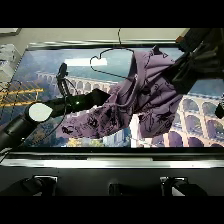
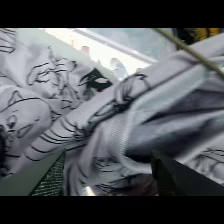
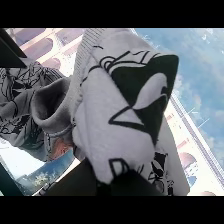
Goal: Fold the clothes and pants, and hang the long-sleeved shirts on hangers.
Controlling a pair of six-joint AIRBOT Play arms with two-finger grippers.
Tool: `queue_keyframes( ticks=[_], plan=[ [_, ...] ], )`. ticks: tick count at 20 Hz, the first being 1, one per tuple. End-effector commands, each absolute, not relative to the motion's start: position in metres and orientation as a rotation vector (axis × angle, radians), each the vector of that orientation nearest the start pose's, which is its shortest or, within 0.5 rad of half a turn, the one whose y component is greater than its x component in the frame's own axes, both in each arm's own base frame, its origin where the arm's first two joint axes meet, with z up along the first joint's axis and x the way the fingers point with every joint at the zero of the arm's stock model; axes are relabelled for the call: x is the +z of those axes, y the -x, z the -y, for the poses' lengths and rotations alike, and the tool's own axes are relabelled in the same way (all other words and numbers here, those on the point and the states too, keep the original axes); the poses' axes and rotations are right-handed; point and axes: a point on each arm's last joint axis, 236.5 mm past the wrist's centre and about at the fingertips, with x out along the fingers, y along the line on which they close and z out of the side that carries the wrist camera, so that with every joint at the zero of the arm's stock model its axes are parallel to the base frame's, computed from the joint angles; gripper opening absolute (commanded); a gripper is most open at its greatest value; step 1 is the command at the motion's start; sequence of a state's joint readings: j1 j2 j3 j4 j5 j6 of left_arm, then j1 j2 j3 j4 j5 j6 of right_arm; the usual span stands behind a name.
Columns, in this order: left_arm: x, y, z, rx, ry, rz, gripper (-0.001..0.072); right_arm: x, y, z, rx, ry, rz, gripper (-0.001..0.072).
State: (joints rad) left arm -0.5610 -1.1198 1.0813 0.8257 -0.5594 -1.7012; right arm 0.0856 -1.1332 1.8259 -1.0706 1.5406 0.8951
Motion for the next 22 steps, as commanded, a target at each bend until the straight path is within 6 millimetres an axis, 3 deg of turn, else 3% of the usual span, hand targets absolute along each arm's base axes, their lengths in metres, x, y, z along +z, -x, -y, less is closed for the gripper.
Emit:
queue_keyframes(
  ticks=[1,3,6,8,11,14,15,16,18,22],
  plan=[
    [0.166,-0.339,0.332,-0.709,0.691,-0.83,0.0578,0.301,-0.339,-0.141,0.779,0.425,-0.616,0.0035],
    [0.149,-0.332,0.349,-0.722,0.671,-0.874,0.0578,0.303,-0.341,-0.142,0.776,0.421,-0.603,0.0035],
    [0.128,-0.347,0.371,-0.695,0.681,-0.835,0.0576,0.306,-0.34,-0.145,0.785,0.408,-0.595,0.0035],
    [0.121,-0.362,0.374,-0.663,0.692,-0.787,0.0493,0.307,-0.338,-0.146,0.791,0.401,-0.593,0.0035],
    [0.12,-0.377,0.367,-0.638,0.681,-0.739,0.0483,0.31,-0.336,-0.146,0.788,0.406,-0.583,0.0035],
    [0.112,-0.38,0.367,-0.632,0.666,-0.749,0.022,0.314,-0.334,-0.146,0.785,0.407,-0.569,0.0035],
    [0.106,-0.38,0.369,-0.629,0.662,-0.76,0.0061,0.316,-0.333,-0.146,0.782,0.407,-0.563,0.0035],
    [0.103,-0.38,0.368,-0.631,0.646,-0.76,0.0027,0.318,-0.333,-0.146,0.78,0.408,-0.557,0.0035],
    [0.106,-0.391,0.351,-0.628,0.587,-0.733,0.0025,0.322,-0.331,-0.145,0.773,0.41,-0.541,0.0036],
    [0.12,-0.438,0.252,-0.484,0.614,-0.703,0.0024,0.333,-0.323,-0.153,0.801,0.393,-0.504,0.0035]
  ],
)
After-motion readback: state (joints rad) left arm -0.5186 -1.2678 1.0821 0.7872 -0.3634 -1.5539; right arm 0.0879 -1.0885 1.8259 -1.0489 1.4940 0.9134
